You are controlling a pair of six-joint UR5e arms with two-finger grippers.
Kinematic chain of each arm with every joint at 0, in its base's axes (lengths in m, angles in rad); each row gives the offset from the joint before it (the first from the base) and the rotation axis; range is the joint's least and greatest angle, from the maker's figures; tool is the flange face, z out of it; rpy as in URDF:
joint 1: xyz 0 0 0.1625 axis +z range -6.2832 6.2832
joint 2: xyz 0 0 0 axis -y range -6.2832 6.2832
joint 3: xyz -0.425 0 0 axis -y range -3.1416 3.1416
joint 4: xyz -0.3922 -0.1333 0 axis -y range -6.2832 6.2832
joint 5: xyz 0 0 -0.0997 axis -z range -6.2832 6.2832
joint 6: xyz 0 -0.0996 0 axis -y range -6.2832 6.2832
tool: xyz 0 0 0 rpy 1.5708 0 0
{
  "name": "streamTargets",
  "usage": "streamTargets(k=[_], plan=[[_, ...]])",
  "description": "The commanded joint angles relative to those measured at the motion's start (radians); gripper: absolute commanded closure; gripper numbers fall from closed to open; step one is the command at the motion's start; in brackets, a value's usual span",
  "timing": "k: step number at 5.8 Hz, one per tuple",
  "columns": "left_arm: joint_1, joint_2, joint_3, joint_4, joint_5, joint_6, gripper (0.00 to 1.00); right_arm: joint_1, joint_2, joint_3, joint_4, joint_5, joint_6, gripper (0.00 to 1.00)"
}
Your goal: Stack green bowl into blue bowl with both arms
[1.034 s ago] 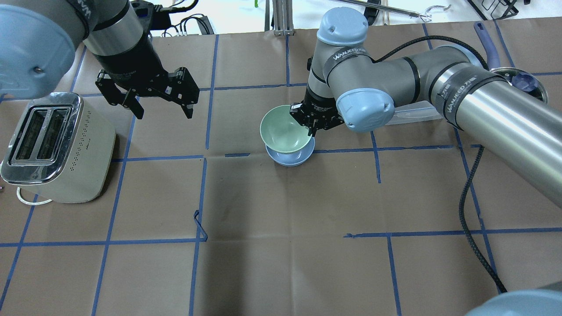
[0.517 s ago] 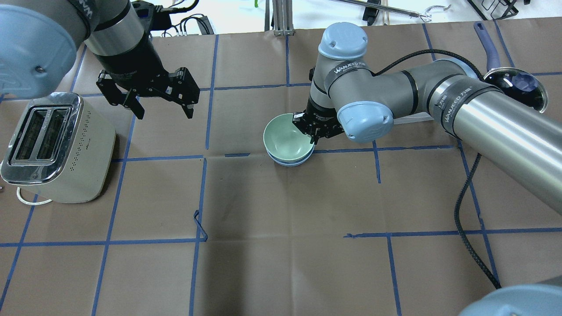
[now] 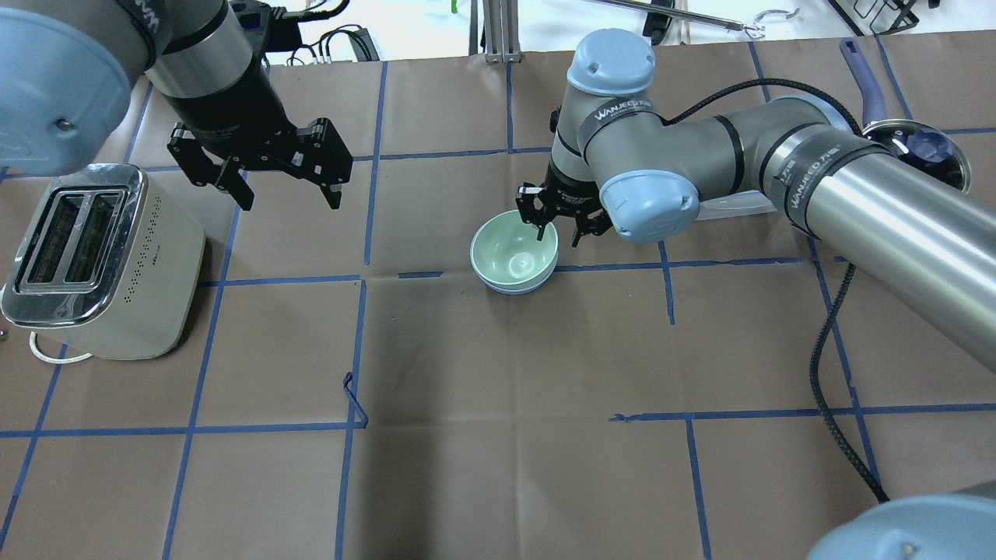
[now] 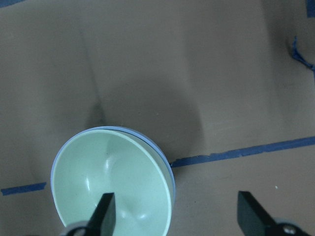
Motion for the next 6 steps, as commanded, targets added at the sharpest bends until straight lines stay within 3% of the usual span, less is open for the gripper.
streamTargets(k=[1, 4, 6], plan=[[0.000, -0.001, 0.000, 0.000, -0.001, 0.000, 0.01, -0.055, -0.071, -0.116, 0.261, -0.002, -0.059, 0.00], [0.000, -0.001, 0.000, 0.000, -0.001, 0.000, 0.01, -0.201, -0.278, -0.115, 0.549, -0.088, -0.330, 0.00], [0.000, -0.001, -0.002, 0.000, -0.003, 0.000, 0.01, -0.200, -0.315, -0.102, 0.562, -0.088, -0.328, 0.00]])
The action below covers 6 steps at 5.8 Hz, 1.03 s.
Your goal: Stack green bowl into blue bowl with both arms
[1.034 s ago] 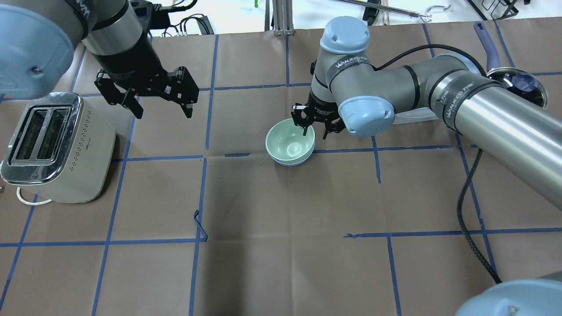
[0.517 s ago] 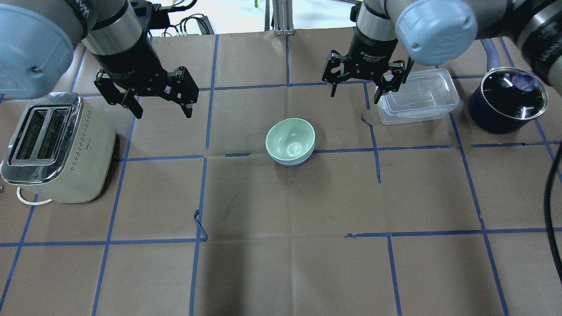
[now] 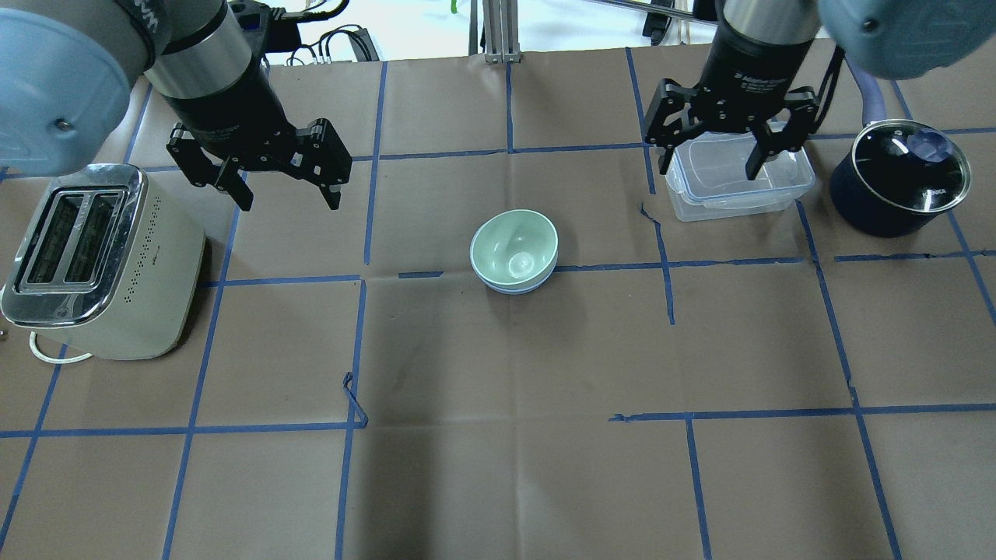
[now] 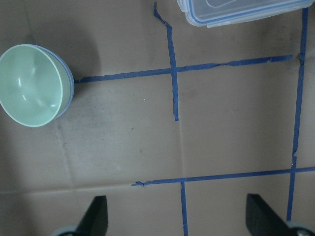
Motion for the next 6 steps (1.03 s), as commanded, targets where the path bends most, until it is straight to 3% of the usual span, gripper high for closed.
streamTargets(k=[1, 6], plan=[[0.000, 0.000, 0.001, 0.002, -0.003, 0.000, 0.01, 0.006, -0.037, 0.018, 0.010, -0.006, 0.011, 0.00], [0.000, 0.000, 0.000, 0.002, -0.001, 0.000, 0.01, 0.006, -0.040, 0.024, 0.007, -0.033, 0.014, 0.00]])
